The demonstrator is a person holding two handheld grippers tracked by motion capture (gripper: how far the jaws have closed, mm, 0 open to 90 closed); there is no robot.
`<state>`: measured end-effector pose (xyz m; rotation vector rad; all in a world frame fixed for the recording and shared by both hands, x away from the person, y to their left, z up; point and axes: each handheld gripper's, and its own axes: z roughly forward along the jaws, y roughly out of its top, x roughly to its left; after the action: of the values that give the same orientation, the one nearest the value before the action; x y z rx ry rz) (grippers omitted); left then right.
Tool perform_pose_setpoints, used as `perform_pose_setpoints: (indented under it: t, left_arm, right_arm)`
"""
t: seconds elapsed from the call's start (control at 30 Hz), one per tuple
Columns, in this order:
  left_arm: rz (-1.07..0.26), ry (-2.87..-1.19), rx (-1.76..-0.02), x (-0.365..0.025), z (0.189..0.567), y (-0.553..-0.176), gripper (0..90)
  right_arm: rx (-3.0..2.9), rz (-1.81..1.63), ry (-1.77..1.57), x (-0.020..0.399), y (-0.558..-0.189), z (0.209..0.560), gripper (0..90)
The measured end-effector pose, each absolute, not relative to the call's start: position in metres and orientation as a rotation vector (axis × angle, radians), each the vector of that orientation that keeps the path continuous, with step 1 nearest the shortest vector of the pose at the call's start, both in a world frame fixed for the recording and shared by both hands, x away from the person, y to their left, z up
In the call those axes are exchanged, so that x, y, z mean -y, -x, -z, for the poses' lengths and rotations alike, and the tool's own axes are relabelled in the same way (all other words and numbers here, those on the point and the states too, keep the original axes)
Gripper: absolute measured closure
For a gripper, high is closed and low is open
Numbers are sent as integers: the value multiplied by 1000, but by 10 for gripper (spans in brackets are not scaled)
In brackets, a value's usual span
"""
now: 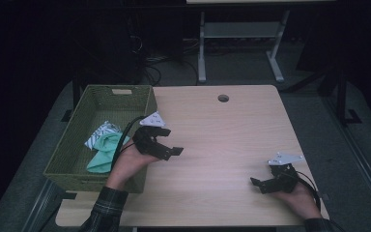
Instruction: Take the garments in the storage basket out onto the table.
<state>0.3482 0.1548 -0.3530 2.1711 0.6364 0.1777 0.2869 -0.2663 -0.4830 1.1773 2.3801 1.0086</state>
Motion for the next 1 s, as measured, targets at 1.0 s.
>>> perform_pose_setpoints:
  t: [1.0]
  left_arm:
    - [-249, -2145, -729, -197, 345, -351, 142]
  right_arm:
    - [-2380, -1008, -1176, 266, -287, 483, 24]
